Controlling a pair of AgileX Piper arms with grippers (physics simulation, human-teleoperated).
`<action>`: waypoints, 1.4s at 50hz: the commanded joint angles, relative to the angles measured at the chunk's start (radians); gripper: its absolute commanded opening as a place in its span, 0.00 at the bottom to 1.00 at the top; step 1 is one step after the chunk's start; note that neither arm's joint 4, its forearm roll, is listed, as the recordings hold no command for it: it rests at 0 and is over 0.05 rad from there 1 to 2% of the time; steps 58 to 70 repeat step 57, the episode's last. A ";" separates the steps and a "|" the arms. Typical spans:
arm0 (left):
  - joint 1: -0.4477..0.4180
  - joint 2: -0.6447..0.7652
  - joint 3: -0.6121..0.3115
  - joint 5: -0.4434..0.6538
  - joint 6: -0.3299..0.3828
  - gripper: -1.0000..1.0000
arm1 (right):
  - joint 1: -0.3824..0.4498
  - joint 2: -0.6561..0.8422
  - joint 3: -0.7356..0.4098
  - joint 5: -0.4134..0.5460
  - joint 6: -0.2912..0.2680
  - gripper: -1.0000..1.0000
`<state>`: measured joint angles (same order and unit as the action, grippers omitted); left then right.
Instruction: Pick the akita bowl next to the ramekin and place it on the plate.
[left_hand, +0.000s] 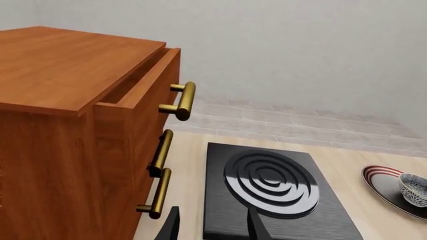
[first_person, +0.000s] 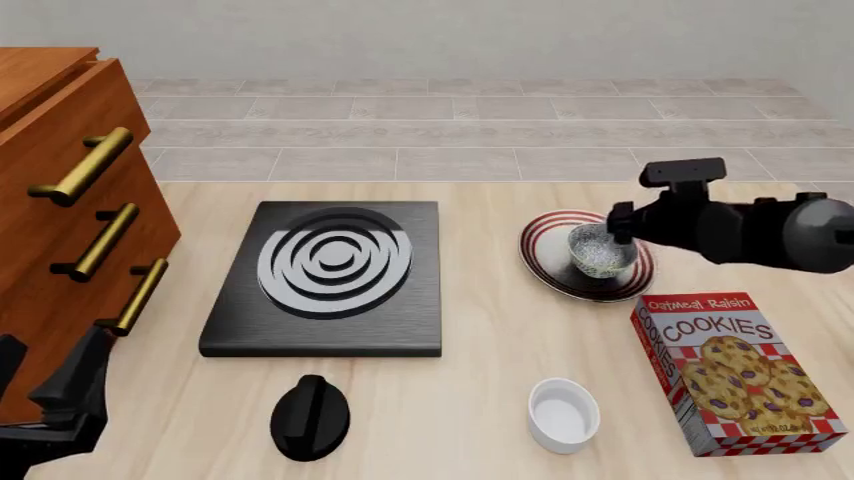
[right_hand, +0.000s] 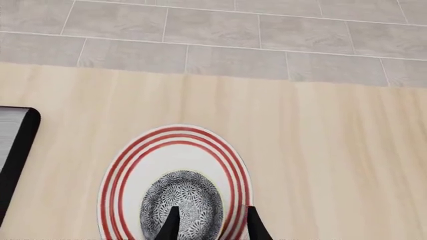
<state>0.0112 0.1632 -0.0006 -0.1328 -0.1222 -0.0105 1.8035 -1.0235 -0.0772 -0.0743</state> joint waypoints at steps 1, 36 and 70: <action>-0.001 0.009 0.000 -0.010 0.004 1.00 | -0.005 -0.049 0.004 0.030 -0.001 1.00; 0.001 -0.077 -0.001 0.060 0.018 1.00 | -0.013 -0.259 0.073 0.100 0.012 1.00; -0.002 -0.136 -0.006 0.111 0.025 1.00 | -0.013 -0.390 0.135 0.138 0.014 1.00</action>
